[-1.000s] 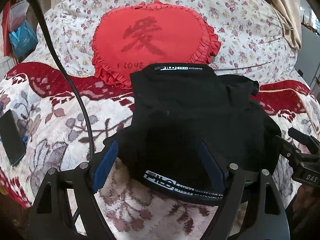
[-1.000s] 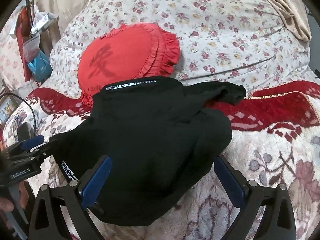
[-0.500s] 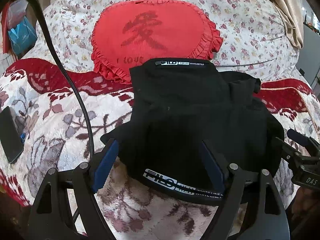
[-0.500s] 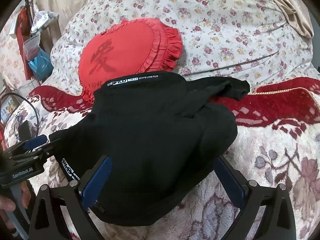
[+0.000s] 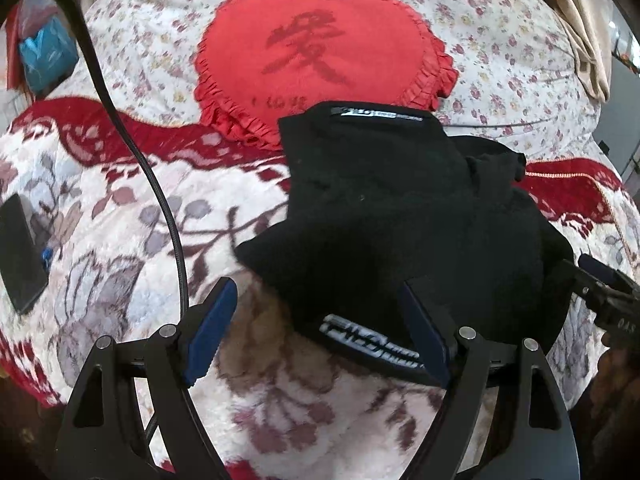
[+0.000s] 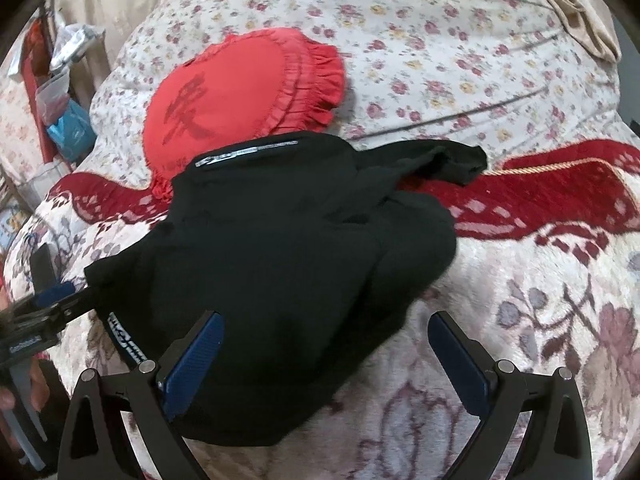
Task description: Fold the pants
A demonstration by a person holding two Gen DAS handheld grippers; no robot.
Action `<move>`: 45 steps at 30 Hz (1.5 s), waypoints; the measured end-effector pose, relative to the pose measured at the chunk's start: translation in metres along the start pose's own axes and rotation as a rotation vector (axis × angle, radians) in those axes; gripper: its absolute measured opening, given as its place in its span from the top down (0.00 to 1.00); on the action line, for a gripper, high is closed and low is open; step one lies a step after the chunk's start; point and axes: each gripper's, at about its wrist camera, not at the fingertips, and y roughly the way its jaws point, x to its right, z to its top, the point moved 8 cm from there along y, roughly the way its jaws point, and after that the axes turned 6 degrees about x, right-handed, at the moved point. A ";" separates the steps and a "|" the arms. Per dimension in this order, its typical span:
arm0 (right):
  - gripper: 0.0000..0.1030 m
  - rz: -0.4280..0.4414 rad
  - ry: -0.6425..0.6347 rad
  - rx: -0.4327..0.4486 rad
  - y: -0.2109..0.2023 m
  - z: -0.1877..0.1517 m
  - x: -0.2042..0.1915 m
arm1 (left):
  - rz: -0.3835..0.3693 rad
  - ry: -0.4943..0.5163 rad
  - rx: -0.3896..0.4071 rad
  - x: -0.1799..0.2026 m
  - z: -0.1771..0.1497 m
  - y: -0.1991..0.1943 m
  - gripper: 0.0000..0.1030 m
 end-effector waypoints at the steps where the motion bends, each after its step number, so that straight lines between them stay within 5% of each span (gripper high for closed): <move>1: 0.01 -0.002 0.013 -0.003 0.001 -0.001 0.005 | -0.005 -0.013 -0.004 -0.003 -0.001 0.001 0.20; 9: 0.01 -0.027 0.065 -0.033 0.010 -0.004 0.032 | -0.024 -0.075 -0.066 -0.008 -0.007 0.032 0.20; 13: 0.01 -0.056 0.102 -0.044 0.014 -0.006 0.049 | -0.115 -0.132 -0.069 0.005 0.003 0.052 0.22; 14: 0.01 -0.057 0.116 -0.048 0.015 -0.006 0.053 | -0.139 -0.148 -0.066 0.007 0.006 0.055 0.35; 15: 0.02 -0.057 0.130 -0.047 0.015 -0.006 0.058 | -0.155 -0.173 -0.065 0.009 0.009 0.060 0.58; 17: 0.10 -0.055 0.160 -0.034 0.014 -0.004 0.065 | -0.186 -0.204 -0.098 0.012 0.010 0.068 0.80; 21: 0.29 -0.038 0.263 0.014 0.015 0.008 0.085 | -0.213 -0.185 -0.045 0.012 0.023 0.050 0.89; 28: 0.34 -0.066 0.331 -0.011 0.041 0.036 0.109 | -0.165 -0.172 0.078 -0.033 0.040 0.006 0.90; 33: 0.34 -0.068 0.334 -0.070 0.077 0.041 0.111 | -0.137 -0.225 -0.012 -0.054 0.009 0.021 0.90; 45: 0.38 -0.083 0.250 -0.086 0.107 0.051 0.106 | -0.106 -0.189 -0.015 -0.048 0.006 0.023 0.90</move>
